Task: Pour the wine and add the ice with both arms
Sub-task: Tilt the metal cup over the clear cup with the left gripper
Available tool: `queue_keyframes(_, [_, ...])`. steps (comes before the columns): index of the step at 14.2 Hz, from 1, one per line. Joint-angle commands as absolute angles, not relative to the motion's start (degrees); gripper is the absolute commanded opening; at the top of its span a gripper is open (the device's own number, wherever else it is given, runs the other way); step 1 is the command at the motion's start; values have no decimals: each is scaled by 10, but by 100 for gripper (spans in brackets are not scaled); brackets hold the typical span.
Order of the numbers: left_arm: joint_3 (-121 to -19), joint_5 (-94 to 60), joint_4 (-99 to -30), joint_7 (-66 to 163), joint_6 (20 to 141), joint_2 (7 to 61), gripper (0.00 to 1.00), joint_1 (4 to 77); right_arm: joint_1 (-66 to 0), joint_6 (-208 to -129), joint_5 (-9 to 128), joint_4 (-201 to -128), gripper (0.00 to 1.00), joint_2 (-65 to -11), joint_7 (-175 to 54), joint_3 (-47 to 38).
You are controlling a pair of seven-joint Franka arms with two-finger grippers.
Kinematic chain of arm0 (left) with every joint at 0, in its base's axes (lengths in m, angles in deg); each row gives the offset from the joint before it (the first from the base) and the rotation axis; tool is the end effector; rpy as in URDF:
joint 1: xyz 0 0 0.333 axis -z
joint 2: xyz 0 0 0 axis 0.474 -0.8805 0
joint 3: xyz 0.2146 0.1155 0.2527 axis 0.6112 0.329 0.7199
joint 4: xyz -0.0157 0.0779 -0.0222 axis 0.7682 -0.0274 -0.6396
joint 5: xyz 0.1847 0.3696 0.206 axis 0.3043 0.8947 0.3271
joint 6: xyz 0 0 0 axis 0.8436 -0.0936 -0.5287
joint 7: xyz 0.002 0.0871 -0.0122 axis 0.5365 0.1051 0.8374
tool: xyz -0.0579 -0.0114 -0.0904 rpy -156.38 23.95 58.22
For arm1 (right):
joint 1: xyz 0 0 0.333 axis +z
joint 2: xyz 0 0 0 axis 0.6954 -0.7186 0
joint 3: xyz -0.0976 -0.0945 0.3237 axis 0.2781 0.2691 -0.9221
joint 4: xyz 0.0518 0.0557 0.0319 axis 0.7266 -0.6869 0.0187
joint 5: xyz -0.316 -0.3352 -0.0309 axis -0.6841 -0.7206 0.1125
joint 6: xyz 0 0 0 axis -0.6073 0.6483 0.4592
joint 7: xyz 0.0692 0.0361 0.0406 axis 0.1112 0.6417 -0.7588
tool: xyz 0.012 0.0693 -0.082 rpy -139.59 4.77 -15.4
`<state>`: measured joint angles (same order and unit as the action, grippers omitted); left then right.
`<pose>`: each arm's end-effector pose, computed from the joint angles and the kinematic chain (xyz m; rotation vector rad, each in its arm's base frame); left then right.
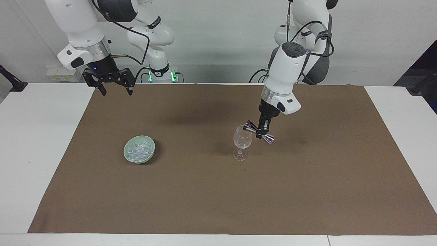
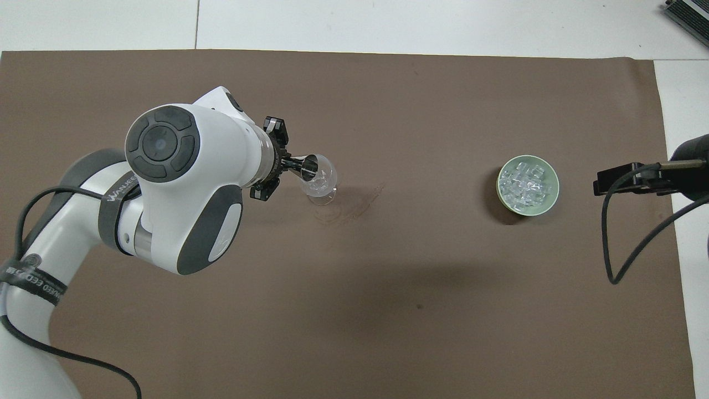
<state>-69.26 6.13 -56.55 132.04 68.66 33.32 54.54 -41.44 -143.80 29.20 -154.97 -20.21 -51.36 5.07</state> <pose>0.6266 -0.3381 0.4922 2.3367 1.6899 0.1127 0.6126 0.0038 0.6502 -3.1290 0.0227 -0.0209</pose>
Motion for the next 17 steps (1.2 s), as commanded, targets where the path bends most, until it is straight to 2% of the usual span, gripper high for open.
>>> queue_keyframes(1, [-683,85,-574,1332,701,338,0,558,-420,-1437,303,-1550,100,-200,-506,50])
queue_keyframes(17, [-683,170,-569,1336,708,335,0,568,-420,-1437,303,-1550,100,-200,-506,49])
